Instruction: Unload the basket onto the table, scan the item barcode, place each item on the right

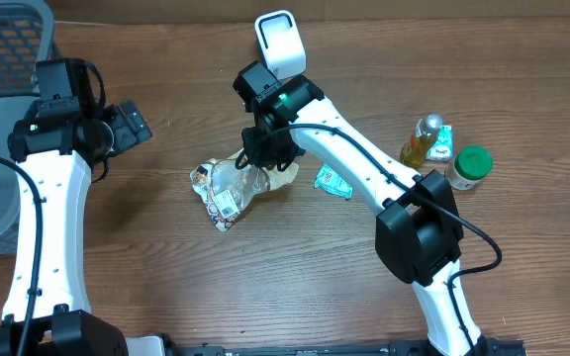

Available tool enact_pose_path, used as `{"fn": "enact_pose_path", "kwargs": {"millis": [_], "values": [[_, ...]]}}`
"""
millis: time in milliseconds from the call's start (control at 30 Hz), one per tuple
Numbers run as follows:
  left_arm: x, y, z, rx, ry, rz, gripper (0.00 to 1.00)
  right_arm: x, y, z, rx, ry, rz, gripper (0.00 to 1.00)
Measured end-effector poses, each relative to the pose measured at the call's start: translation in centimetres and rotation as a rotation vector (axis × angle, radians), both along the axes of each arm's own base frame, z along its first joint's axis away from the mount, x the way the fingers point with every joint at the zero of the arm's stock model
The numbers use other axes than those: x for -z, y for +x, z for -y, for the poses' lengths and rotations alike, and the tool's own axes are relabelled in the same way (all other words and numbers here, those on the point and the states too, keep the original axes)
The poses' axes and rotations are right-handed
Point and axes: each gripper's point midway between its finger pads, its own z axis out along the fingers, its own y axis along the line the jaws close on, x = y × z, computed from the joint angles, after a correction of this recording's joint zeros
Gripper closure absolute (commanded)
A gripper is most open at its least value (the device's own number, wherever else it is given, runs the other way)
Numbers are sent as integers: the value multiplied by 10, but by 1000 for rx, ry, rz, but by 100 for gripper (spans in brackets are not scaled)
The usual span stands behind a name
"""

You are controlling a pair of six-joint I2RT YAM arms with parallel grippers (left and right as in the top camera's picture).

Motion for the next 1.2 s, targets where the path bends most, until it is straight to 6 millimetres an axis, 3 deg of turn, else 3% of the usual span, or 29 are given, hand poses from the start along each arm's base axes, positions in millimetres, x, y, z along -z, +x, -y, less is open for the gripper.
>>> {"fn": "enact_pose_path", "kwargs": {"millis": [1200], "values": [[0, 0, 0, 0, 0, 0, 1, 0, 0, 0, -3, -1, 0, 73]]}}
